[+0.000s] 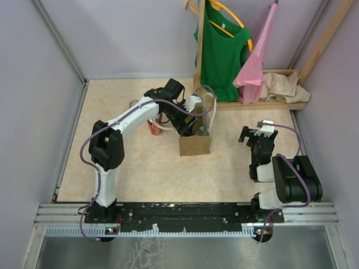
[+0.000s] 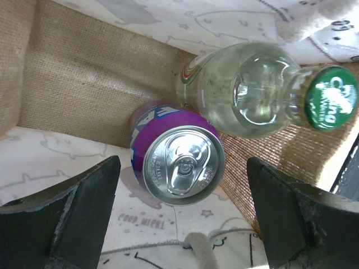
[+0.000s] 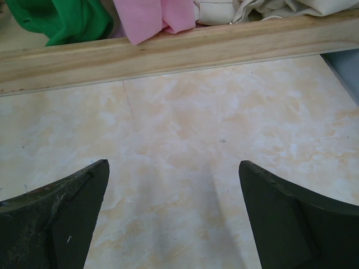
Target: Take the beverage out of the canvas bag
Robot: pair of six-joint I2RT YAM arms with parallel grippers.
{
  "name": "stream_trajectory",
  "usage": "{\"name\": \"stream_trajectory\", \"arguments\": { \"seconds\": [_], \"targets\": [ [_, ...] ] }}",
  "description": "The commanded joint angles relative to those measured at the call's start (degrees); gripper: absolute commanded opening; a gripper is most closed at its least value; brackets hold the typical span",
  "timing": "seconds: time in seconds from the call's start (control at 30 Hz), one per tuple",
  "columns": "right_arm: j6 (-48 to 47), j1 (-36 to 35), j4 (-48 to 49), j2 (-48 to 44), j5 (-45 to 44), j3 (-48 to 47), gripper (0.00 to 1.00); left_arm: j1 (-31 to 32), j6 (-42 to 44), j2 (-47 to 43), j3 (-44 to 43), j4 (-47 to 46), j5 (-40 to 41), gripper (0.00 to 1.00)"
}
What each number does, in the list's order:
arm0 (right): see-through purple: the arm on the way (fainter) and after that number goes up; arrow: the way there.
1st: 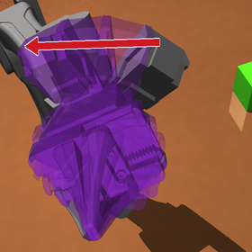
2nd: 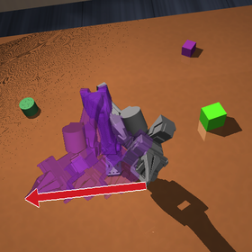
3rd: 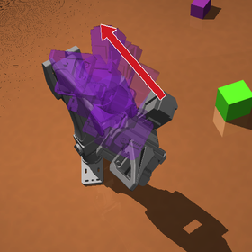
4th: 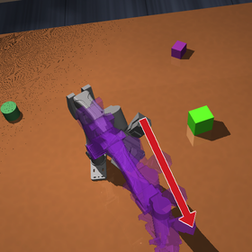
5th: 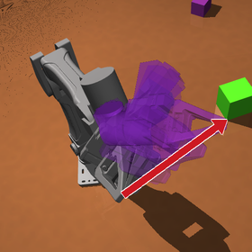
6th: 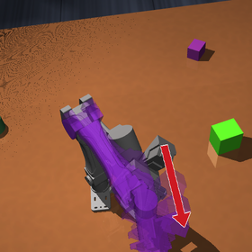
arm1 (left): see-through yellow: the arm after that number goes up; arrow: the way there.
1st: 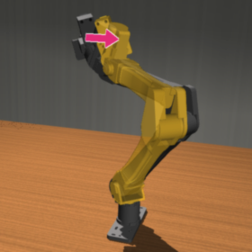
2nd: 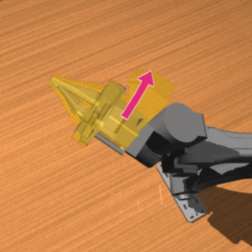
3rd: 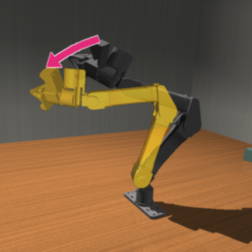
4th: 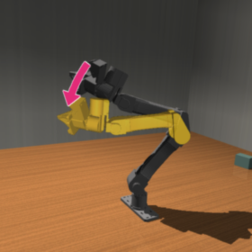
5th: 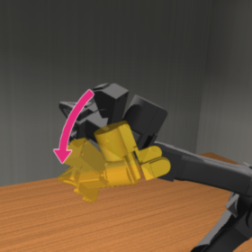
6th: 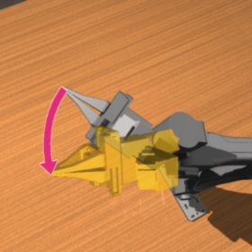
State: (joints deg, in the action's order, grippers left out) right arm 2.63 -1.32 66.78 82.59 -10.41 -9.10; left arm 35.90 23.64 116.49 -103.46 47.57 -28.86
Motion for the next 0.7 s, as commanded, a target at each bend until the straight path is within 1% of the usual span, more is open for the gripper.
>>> {"name": "stream_trajectory", "arguments": {
  "seconds": [0.0, 0.3, 0.33, 0.37, 0.4, 0.43, 0.47, 0.5, 0.53, 0.57, 0.6, 0.67],
  "targets": [
    [0.08, 0.14, 2.91, 0.03, -0.18, -1.16, 0.99, 0.22, 0.98, 2.23, 1.06, 1.16, -0.73, 0.99],
    [0.08, 0.11, 2.91, 0.03, -0.21, -1.18, 0.99, 0.25, 0.72, 4.51, -0.07, -0.01, -0.65, 0.99],
    [0.09, 0.08, 2.91, 0.03, -0.21, -1.16, 0.99, 0.23, 0.64, 4.73, -0.12, -0.26, -0.61, 0.97],
    [0.05, 0.09, 2.91, 0.03, -0.17, -1.18, 0.99, 0.27, 0.62, 4.91, -0.35, -0.36, -0.6, 0.93],
    [0.09, 0.1, 2.91, 0.03, -0.17, -1.17, 0.99, 0.23, 0.58, 5.2, -0.68, -0.35, -0.54, 0.85],
    [0.09, 0.09, 2.91, 0.03, -0.21, -1.18, 0.99, 0.22, 0.36, 5.36, -1.0, -0.31, -0.11, 0.72],
    [0.07, 0.11, 2.91, 0.01, -0.21, -1.18, 0.99, 0.22, 0.28, 5.62, -1.38, -0.22, 0.28, 0.47],
    [0.09, 0.09, 2.91, 0.02, -0.22, -1.18, 0.99, 0.22, 0.2, 5.75, -1.84, 0.0, 0.66, 0.26],
    [0.05, 0.09, 2.94, 0.03, -0.18, -1.18, 0.99, 0.22, 0.18, 5.7, -2.21, 0.18, 1.24, 0.12],
    [0.07, 0.09, 2.92, 0.03, -0.16, -1.18, 0.99, 0.22, 0.18, 5.61, -2.46, 0.12, 1.67, 0.04],
    [0.09, 0.09, 2.98, 0.03, -0.28, -1.18, 0.99, 0.18, 0.18, 5.49, -2.6, 0.0, 2.07, 0.0],
    [0.07, 0.09, 2.98, 0.03, -0.16, -1.17, 0.99, 0.18, 0.22, 5.02, -2.96, -0.43, 2.92, 0.0]
  ]
}}
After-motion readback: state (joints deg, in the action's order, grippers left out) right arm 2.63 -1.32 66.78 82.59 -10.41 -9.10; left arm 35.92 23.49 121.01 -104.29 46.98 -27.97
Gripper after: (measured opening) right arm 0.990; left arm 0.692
